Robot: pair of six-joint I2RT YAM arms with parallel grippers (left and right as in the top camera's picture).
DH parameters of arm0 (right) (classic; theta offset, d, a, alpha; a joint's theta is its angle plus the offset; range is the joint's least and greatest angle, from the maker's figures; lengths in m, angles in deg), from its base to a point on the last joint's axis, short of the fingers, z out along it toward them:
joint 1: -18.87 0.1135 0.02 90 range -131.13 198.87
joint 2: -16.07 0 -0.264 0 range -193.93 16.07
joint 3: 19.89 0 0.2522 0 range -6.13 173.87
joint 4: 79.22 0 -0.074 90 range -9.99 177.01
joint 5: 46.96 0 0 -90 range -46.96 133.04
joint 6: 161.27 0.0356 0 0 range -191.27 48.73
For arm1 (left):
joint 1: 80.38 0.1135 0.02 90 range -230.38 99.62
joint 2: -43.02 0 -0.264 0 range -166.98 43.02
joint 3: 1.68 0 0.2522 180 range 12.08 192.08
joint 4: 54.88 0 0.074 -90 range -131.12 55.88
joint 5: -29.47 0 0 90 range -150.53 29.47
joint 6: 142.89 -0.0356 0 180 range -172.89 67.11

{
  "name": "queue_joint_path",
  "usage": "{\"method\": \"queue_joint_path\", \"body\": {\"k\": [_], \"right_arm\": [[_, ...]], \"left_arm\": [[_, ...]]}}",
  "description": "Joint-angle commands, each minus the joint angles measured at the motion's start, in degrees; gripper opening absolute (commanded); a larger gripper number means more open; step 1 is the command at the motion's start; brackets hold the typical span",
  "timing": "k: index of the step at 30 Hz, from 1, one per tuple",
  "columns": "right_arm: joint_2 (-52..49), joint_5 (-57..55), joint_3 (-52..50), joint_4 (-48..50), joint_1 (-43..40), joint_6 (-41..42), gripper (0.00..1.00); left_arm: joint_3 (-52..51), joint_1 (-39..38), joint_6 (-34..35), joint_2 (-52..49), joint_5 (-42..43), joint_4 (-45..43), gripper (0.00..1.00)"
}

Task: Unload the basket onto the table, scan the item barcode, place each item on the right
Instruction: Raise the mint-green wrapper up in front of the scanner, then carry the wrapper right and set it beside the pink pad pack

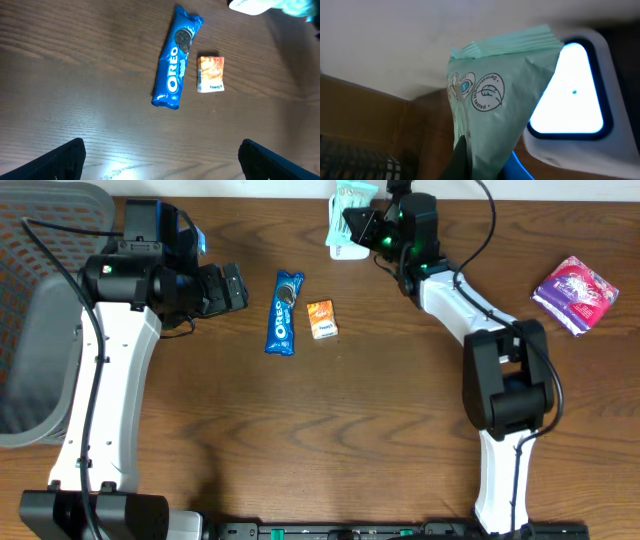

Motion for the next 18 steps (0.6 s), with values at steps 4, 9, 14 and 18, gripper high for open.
{"method": "queue_joint_path", "body": {"k": [4,9,14,18], "right_arm": [[-1.97,6.99,2.97,0.31,-2.12,-0.13,0.01],[2.43,6.03,2.99,-4.63,-4.81,-7.13,0.01],[9.84,4.04,2.99,-15.65,-11.37,-13.25,0.01],[15.06,-2.16,2.99,-29.51,-18.64,-21.09,0.01]], "left_arm": [[-0.15,0.11,-0.72,-0.13,-0.57,-0.02,0.98],[-0.15,0.11,-0.72,-0.13,-0.57,-0.02,0.98],[-0.15,0.11,-0.72,-0.13,-0.57,-0.02,0.98],[-0.15,0.11,-0.72,-0.13,-0.57,-0.02,0.98]]}}
